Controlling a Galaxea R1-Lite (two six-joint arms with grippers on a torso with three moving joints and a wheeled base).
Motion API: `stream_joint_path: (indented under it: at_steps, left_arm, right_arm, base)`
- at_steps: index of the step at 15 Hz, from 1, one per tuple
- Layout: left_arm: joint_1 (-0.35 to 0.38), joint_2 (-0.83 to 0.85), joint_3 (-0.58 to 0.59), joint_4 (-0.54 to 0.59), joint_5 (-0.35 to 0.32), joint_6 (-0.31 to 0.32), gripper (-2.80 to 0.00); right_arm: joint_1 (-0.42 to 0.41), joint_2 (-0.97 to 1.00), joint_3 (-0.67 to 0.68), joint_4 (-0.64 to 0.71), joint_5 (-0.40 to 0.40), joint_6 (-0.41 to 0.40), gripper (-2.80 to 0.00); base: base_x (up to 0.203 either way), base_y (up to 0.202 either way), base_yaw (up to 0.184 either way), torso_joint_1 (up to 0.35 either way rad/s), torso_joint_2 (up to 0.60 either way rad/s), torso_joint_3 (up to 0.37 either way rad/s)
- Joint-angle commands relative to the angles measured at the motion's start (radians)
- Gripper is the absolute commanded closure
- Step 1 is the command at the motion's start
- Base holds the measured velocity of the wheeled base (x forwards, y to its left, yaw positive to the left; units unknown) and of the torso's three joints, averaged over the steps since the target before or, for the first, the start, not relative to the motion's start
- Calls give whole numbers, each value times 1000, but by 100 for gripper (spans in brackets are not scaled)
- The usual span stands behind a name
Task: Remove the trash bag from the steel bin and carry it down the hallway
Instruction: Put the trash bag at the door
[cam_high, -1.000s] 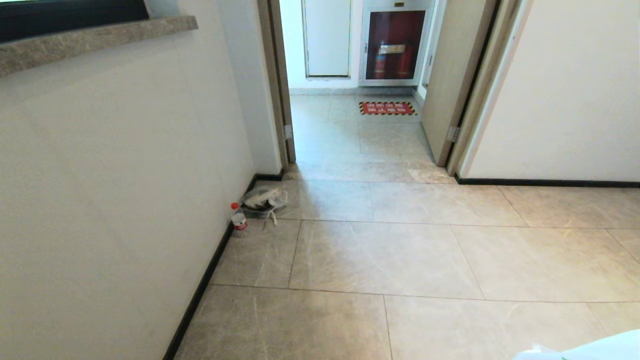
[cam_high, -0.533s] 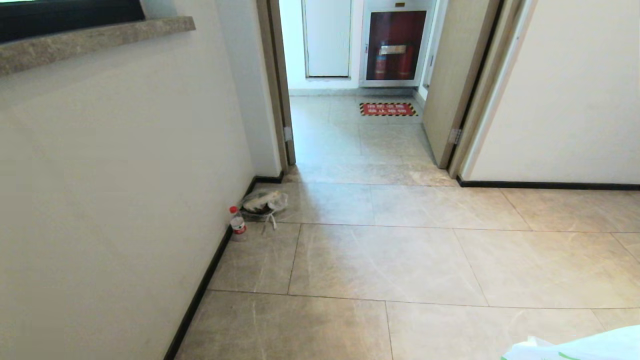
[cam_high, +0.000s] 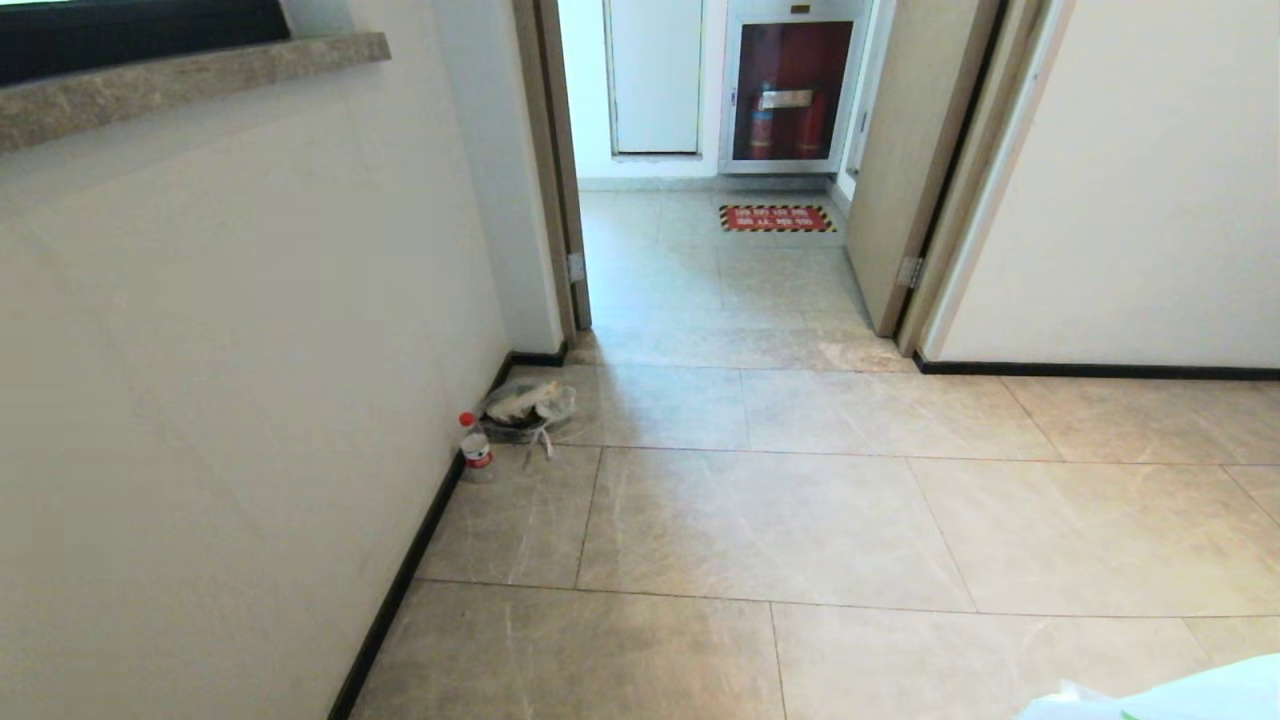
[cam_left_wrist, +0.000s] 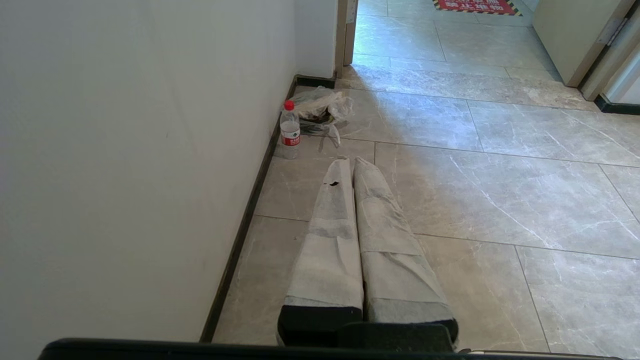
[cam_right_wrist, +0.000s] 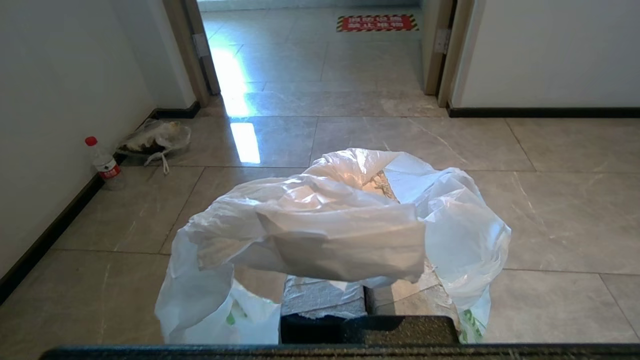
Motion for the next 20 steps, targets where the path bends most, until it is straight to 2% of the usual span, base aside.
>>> stream_joint_path:
  at_steps: [1,12,20]
  left_arm:
    - [0,0,0,0,0,0,0]
    - [0,0,0,0,0,0,0]
    - [0,0,0,0,0,0,0]
  right_arm:
    - [0,1,40,-1,0,-1,0]
    - [3,2,40,-2,0,-8,0]
    - [3,2,40,-2,0,-8,0]
  base:
    - [0,0,0,0,0,0]
    - [0,-1,5,0,0,0]
    - [1,-7,166,4,4,2]
